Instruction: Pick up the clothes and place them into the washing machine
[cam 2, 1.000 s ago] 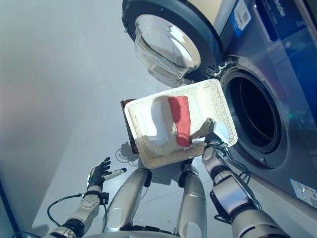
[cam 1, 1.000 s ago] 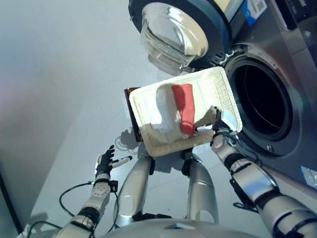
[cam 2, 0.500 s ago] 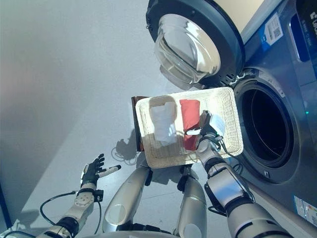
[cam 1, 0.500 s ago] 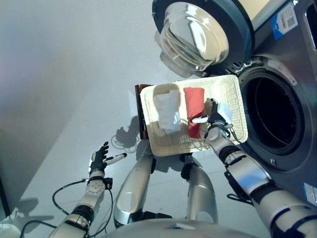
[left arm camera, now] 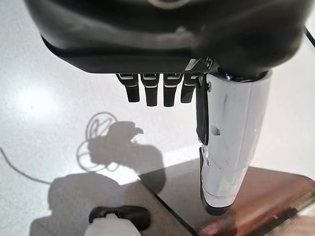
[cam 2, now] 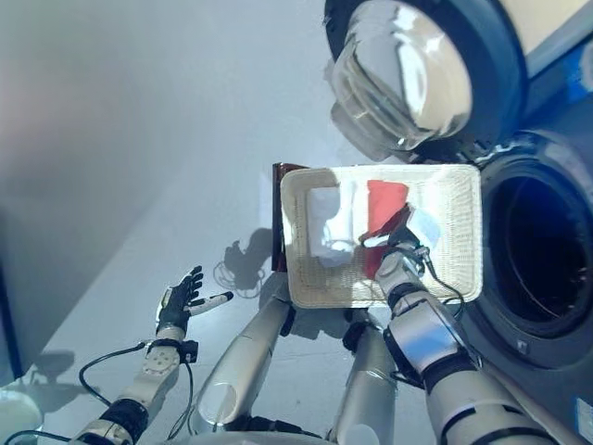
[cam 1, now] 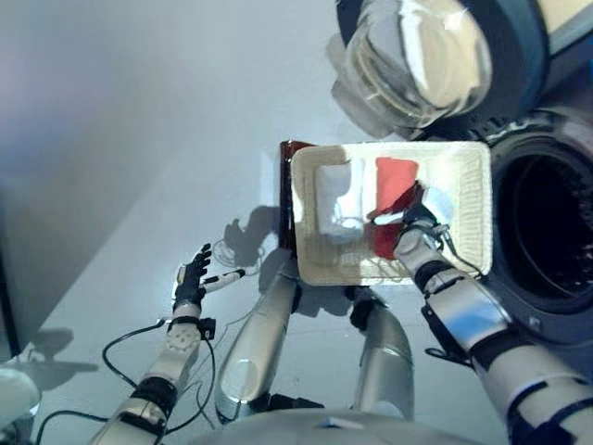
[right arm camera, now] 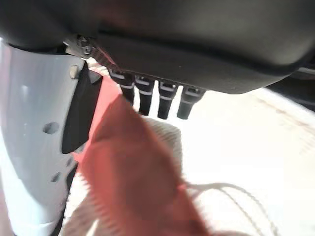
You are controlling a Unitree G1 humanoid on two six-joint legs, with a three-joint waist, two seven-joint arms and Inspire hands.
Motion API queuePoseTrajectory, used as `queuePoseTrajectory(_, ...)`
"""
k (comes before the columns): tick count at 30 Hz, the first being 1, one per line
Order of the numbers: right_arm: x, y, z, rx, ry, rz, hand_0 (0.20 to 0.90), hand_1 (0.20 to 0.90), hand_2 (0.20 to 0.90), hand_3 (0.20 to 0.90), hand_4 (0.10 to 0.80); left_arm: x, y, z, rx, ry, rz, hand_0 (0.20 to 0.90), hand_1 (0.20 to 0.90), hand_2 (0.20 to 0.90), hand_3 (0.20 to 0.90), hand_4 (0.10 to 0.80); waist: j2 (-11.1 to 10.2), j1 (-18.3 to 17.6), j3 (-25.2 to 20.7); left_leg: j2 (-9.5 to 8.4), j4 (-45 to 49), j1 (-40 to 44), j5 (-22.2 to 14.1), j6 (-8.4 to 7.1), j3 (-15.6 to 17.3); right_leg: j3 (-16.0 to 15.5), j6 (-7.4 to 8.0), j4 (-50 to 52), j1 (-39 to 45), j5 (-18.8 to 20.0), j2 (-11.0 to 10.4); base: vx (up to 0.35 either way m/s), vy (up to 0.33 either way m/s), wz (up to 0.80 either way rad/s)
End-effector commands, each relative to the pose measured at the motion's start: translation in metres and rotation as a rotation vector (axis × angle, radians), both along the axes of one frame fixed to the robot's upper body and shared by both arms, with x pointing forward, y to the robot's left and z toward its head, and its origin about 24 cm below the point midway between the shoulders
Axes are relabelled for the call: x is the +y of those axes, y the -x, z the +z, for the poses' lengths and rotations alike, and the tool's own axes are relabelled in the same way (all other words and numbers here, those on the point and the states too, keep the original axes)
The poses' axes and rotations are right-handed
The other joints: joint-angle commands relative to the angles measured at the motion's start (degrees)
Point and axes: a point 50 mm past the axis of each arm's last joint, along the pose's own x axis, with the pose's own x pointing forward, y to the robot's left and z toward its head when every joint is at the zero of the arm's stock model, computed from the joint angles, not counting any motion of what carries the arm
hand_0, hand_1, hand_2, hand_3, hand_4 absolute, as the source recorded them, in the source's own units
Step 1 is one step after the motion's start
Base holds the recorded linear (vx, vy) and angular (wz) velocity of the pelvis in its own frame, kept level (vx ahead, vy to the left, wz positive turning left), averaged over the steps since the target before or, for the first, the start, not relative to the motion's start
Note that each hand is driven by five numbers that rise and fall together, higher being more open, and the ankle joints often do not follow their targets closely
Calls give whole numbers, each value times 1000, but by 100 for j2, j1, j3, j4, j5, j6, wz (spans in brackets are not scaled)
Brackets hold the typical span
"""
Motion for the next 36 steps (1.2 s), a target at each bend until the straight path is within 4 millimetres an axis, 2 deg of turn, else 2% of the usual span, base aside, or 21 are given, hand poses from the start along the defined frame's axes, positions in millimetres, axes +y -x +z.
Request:
queuePoseTrajectory(1,-27,-6,32,-83,113,-58,900,900,900,900,800,22,6,11,-63,-22,68,900,900,900,900,800,410,264,-64,-145,674,-615,-357,-216,525,253,-22,739,-402,-276,123,-47,35,20)
queuePoseTrajectory(5,-28,-12,47,-104,146,-50,900,900,900,900,800,18,4,13,-79,-5,62,900,900,900,900,800,497,318,-11,-182,865,-937,-363,-212,524,244,-55,1000,-687,-382,63,-30,3,8)
queuePoseTrajectory(6,-28,-17,60,-125,175,-47,439,439,439,439,471,16,2,16,-93,6,57,900,900,900,900,800,552,342,52,-200,906,-1065,-340,-221,492,237,-78,1123,-825,-443,43,-43,-3,9)
queuePoseTrajectory(7,-27,-19,64,-134,195,-41,200,200,200,200,300,15,2,16,-99,12,59,900,900,900,900,800,566,333,83,-201,915,-1111,-334,-228,507,240,-79,1148,-888,-441,31,-42,2,9)
queuePoseTrajectory(12,-22,-24,75,-136,257,-13,200,200,200,200,300,8,5,12,-83,22,39,900,900,900,900,800,644,289,232,-228,920,-1257,-269,-247,523,261,-91,1175,-1046,-420,18,-29,2,8)
queuePoseTrajectory(16,-18,-25,71,-132,250,1,200,200,200,200,300,7,9,6,-53,26,35,900,900,900,900,800,651,228,264,-213,824,-1182,-223,-262,542,265,-94,1095,-991,-385,35,0,0,0)
queuePoseTrajectory(26,-20,-11,39,-74,215,0,200,200,200,200,300,12,25,-13,53,-5,46,900,900,900,900,800,549,29,105,-98,316,-558,-104,-283,646,385,-76,499,-433,-158,173,-4,5,-9)
queuePoseTrajectory(29,-23,-1,19,-75,133,-10,200,200,200,200,300,16,37,-26,128,-22,53,900,900,900,900,800,423,-115,-61,-23,7,-118,-55,-302,692,447,-33,63,-3,-12,261,33,-1,-16)
queuePoseTrajectory(33,-25,16,-8,-143,-136,-29,200,200,200,200,300,22,49,-36,193,-29,78,900,900,900,900,800,284,-341,-241,52,-418,419,36,-338,758,515,35,-493,540,175,350,72,-3,-27)
queuePoseTrajectory(35,-33,28,-21,-204,-311,-105,200,200,200,200,300,23,55,-40,213,-24,88,900,900,900,900,800,265,-444,-353,78,-626,667,80,-362,768,551,55,-754,779,226,393,14,-13,-25)
queuePoseTrajectory(36,-36,31,-22,-239,-367,-128,200,200,200,200,300,24,56,-40,214,-18,97,900,900,900,900,800,302,-463,-353,96,-725,679,284,-332,815,491,13,-904,800,436,403,-37,11,-23)
